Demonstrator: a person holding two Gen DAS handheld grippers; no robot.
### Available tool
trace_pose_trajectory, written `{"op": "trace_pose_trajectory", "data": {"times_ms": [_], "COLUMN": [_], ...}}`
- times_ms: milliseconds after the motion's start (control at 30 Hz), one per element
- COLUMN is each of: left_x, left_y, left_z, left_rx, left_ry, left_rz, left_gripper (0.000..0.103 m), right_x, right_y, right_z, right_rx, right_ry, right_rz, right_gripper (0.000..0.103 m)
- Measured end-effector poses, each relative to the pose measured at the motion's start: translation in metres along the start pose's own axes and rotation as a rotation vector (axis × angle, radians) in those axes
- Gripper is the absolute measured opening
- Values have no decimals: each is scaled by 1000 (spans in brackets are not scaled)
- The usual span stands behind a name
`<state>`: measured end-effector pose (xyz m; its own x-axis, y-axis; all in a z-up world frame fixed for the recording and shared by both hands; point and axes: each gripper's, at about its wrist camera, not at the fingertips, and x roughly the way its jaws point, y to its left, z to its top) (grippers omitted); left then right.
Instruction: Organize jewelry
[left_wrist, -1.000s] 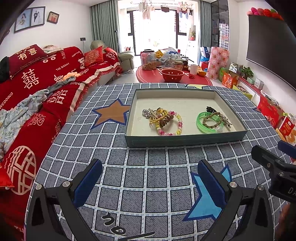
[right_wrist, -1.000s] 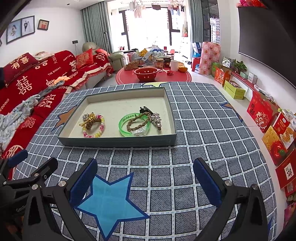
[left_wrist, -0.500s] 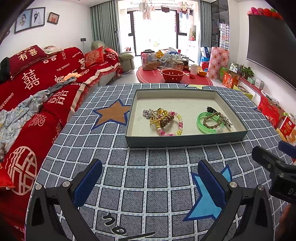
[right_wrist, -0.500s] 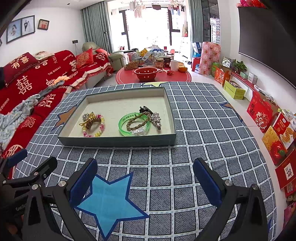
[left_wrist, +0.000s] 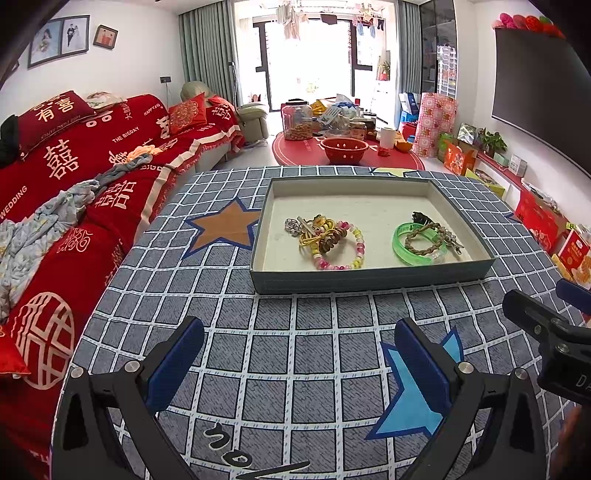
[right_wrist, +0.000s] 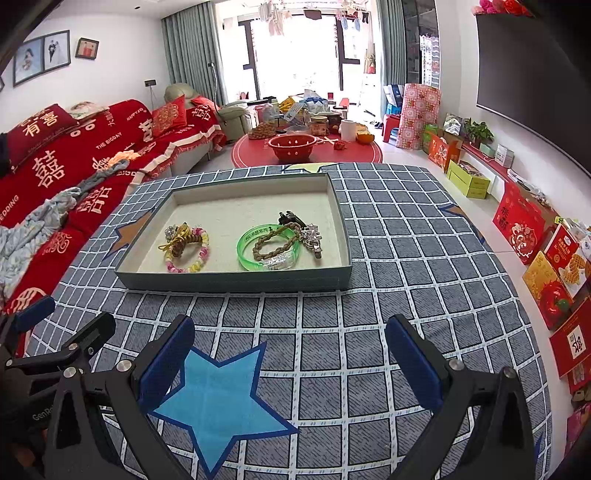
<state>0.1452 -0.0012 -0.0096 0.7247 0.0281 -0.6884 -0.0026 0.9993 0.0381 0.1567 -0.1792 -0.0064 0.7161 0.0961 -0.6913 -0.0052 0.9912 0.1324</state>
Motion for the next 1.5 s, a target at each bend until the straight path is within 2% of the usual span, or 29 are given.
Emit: {"op": "trace_pose_trajectory", "data": {"times_ms": [1500], "left_x": [-2], "left_y": [3], "left_z": [-2], "left_rx": [4], "left_ry": [11], "left_rz": [4], "left_gripper": [103], "right_x": [-2], "right_y": [3], "right_z": [-7], "right_rx": [1], "right_ry": [8], "right_rz": [2], "right_gripper": [103]}}
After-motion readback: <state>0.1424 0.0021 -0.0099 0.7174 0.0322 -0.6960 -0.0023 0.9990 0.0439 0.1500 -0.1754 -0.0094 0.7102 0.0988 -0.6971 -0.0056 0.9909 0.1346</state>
